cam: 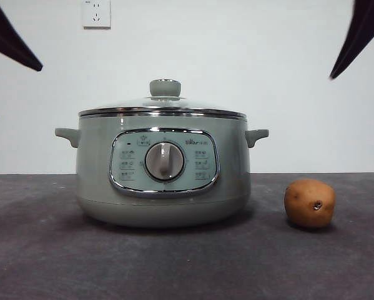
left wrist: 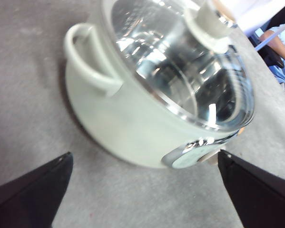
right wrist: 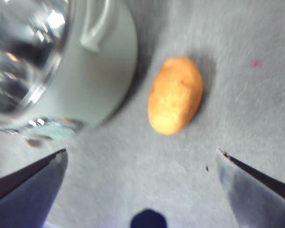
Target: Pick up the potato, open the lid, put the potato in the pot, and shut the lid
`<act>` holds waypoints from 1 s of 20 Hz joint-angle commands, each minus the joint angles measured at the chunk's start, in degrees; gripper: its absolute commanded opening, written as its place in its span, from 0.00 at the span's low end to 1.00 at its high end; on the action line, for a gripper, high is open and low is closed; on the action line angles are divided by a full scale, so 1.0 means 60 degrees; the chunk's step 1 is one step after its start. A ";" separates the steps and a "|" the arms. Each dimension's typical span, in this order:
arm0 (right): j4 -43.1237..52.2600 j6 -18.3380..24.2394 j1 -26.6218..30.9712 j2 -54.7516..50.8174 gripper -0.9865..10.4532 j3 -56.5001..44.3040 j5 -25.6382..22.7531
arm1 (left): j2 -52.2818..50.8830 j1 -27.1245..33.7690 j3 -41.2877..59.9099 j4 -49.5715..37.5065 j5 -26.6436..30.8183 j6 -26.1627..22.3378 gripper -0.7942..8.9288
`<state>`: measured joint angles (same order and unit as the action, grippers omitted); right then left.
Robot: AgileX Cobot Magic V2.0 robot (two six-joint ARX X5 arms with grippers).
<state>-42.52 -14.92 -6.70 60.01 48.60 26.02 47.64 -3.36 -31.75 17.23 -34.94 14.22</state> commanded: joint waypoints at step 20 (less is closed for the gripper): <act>0.0211 0.0175 -0.2437 0.6342 0.72 0.2765 -0.3840 | 0.0357 -0.0736 -0.0732 0.1005 0.0011 -0.0663 0.70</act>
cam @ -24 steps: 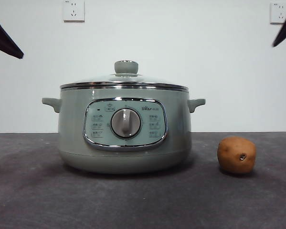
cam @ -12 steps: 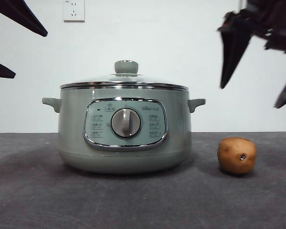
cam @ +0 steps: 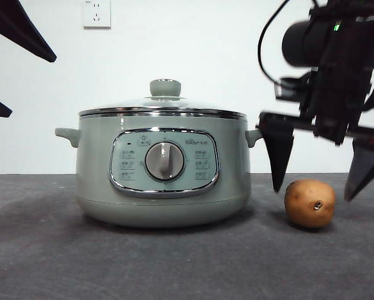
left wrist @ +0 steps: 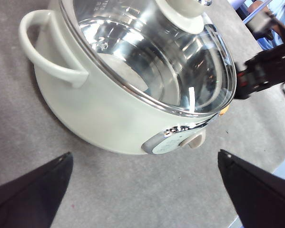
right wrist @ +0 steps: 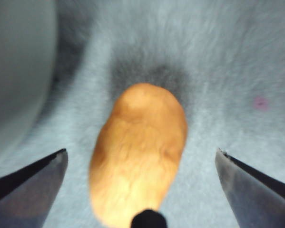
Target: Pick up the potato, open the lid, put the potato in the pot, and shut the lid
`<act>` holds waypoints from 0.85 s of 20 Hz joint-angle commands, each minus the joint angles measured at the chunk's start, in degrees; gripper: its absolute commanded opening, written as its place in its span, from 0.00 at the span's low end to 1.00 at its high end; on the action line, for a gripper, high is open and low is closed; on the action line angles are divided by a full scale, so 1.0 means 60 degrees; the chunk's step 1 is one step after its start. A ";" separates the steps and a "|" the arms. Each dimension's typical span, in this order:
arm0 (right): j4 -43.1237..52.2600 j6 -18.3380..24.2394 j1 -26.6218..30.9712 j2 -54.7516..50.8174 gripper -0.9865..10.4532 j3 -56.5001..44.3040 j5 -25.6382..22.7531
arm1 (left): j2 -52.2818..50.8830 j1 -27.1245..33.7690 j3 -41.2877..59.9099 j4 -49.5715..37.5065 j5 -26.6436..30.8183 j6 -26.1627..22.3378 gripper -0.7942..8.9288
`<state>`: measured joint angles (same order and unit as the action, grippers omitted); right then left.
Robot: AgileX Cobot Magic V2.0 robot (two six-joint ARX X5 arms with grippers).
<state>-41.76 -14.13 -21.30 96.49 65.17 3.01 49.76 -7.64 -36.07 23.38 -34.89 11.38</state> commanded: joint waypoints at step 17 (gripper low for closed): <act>-0.2248 0.1774 0.0127 -0.0838 0.08 0.0667 -0.0011 | 0.0663 -0.0849 -0.1042 0.1005 0.1042 -0.0361 0.69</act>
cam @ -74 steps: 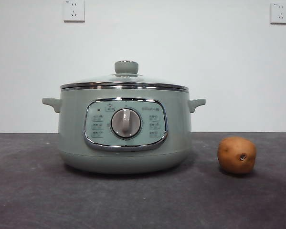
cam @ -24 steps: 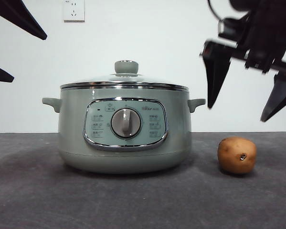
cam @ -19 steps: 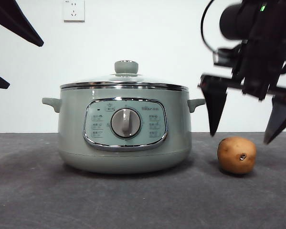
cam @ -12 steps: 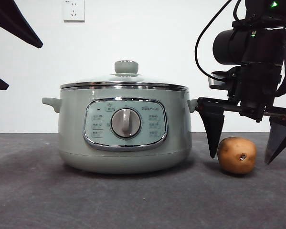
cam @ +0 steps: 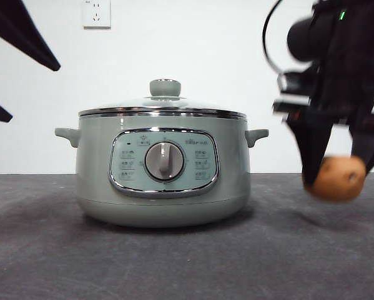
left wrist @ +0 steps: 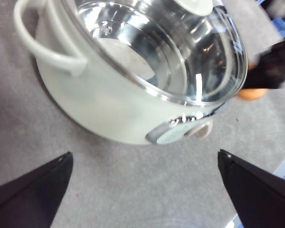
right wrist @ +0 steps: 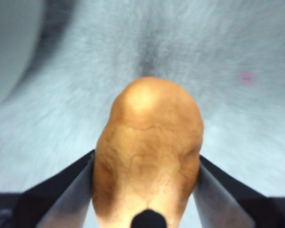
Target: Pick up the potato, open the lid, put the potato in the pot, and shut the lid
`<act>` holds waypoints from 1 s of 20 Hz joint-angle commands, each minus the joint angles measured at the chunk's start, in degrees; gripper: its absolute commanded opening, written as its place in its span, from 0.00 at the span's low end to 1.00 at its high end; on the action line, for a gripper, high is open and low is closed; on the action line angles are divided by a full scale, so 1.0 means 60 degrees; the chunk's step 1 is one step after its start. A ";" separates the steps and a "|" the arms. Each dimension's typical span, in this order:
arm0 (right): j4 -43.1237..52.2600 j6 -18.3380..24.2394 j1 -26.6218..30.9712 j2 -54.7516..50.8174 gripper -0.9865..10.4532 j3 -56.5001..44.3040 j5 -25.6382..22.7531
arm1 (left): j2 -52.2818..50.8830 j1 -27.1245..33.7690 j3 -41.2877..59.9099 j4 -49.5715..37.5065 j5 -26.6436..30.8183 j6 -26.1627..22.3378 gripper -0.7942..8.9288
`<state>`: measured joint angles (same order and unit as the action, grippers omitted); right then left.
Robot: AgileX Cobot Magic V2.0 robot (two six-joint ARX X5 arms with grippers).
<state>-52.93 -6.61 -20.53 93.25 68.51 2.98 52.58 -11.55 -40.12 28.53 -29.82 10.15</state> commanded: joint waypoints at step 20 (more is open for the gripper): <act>-0.3734 0.1144 -0.0004 -0.4116 0.08 0.0277 0.0004 | 0.7450 -0.3180 -0.8779 0.2058 0.3490 -0.1814 0.69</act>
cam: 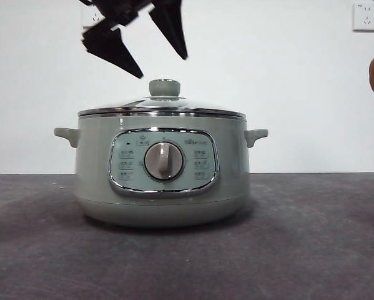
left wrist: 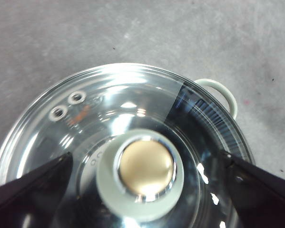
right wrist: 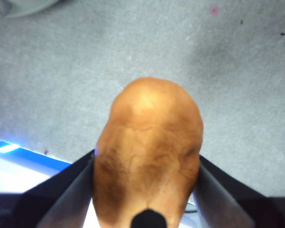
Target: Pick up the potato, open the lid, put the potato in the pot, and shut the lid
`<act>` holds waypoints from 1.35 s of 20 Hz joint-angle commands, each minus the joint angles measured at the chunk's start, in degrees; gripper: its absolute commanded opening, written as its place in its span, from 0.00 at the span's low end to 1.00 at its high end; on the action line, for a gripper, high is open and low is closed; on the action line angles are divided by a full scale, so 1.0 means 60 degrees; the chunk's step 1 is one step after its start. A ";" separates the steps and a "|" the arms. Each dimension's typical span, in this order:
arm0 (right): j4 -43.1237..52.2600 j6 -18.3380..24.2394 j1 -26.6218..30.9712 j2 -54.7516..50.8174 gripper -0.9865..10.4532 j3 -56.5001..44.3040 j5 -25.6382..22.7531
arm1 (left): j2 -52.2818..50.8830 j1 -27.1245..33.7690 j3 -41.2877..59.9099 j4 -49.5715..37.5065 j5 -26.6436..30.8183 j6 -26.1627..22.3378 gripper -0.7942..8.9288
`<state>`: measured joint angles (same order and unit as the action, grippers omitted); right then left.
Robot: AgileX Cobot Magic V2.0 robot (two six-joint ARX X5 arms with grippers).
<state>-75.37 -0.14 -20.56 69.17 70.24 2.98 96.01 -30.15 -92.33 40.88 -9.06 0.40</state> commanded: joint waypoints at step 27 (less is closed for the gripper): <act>0.0117 0.0066 -0.0004 -0.0310 0.08 -0.0011 0.0007 | 0.0703 -0.0484 -0.0087 0.0033 0.1260 -0.0586 0.07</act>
<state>-74.94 -0.14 -20.56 67.53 70.24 2.98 99.57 -32.82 -92.68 42.39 -2.22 -2.35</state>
